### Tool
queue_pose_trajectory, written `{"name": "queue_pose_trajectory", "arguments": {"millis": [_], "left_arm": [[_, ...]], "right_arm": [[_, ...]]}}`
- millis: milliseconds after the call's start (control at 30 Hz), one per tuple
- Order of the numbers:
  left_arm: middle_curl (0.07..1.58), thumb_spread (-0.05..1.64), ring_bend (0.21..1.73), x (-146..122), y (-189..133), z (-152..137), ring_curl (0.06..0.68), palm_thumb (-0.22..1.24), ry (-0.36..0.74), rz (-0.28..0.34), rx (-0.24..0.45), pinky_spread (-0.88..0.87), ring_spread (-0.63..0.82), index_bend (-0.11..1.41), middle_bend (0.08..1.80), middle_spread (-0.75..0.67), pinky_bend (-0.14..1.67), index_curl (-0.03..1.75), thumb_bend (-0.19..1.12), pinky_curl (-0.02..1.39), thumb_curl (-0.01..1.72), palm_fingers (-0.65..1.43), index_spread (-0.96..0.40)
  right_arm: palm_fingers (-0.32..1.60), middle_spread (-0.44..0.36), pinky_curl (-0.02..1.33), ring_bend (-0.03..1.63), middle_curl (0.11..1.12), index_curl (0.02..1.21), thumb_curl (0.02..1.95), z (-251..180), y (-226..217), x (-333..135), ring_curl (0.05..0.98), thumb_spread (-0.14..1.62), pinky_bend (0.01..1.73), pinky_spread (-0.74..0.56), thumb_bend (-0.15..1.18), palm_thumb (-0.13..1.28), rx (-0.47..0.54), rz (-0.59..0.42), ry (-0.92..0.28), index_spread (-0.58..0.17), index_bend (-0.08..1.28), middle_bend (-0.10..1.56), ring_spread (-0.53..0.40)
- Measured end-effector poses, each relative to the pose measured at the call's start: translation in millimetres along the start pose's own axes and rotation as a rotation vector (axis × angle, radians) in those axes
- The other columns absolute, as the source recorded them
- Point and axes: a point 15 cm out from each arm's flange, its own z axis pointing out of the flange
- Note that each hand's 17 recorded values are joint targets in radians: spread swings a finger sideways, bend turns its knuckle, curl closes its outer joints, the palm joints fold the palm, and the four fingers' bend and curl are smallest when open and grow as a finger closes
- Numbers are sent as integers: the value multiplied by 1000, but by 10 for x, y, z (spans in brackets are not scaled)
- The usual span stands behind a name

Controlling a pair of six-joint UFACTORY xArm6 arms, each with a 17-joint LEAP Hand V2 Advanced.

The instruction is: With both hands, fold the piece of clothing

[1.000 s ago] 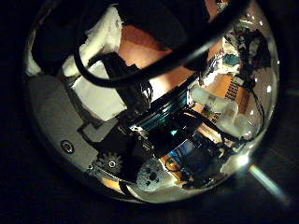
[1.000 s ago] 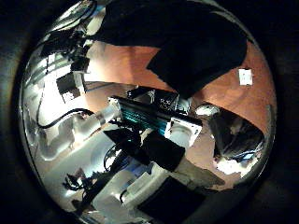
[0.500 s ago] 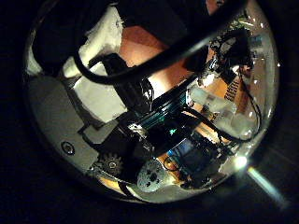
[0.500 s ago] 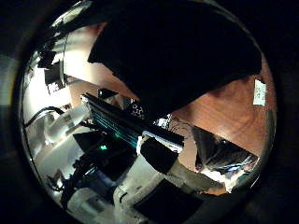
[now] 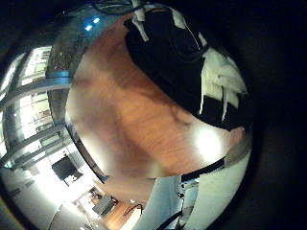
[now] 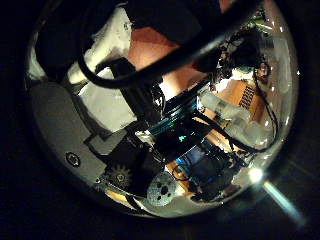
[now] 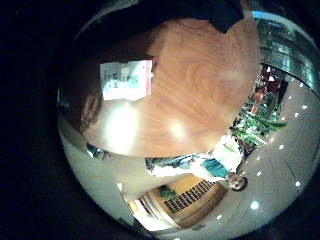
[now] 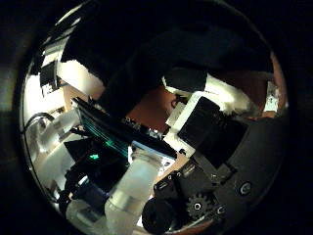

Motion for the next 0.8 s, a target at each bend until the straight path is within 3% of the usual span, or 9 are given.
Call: {"name": "queue_pose_trajectory", "arguments": {"millis": [133, 233, 333, 500, 800], "left_arm": [[946, 1296, 1381, 15, 37, -18, 538, 521, 7, 6, -6, -610, -392, 692, 1045, -493, 1092, 1077, -12, 735, 433, 1097, -677], [947, 1294, 1380, 12, 78, -49, 538, 519, 8, 5, -6, -610, -392, 686, 1043, -494, 1089, 1084, -11, 738, 434, 1098, -682], [948, 1295, 1379, 4, 132, -58, 538, 514, 7, 6, -5, -611, -393, 679, 1043, -494, 1084, 1090, -12, 741, 432, 1095, -683], [950, 1297, 1374, -26, 280, -34, 538, 512, 14, -2, -5, -615, -393, 665, 1043, -495, 1078, 1098, -11, 746, 430, 1095, -686], [952, 1298, 1371, -55, 557, -14, 537, 512, 34, 18, -19, -621, -395, 651, 1039, -496, 1068, 1111, -10, 755, 428, 1099, -691]], "right_arm": [[1290, -319, 382, 1107, 674, 524, 428, -106, -213, 52, 478, 972, 1151, -330, 16, 862, 96, 5, 19, -471, 577, 803, -294], [1282, -292, 433, 1179, 737, 629, 439, -277, -252, 158, 522, 1074, 1231, -298, 20, 892, 160, 27, 32, -448, 771, 934, -273], [1215, -268, 479, 1249, 783, 706, 443, -382, -153, 268, 562, 1160, 1304, -270, 19, 907, 174, 60, 37, -423, 881, 1022, -258], [1137, -243, 538, 1332, 830, 789, 452, -411, 200, 306, 612, 1249, 1367, -240, 14, 928, 106, 92, -13, -385, 965, 1123, -241], [1078, -209, 610, 1382, 863, 871, 473, -884, 398, 74, 655, 1300, 1397, -204, -3, 962, 133, 96, -202, -344, 1004, 1188, -228]]}}
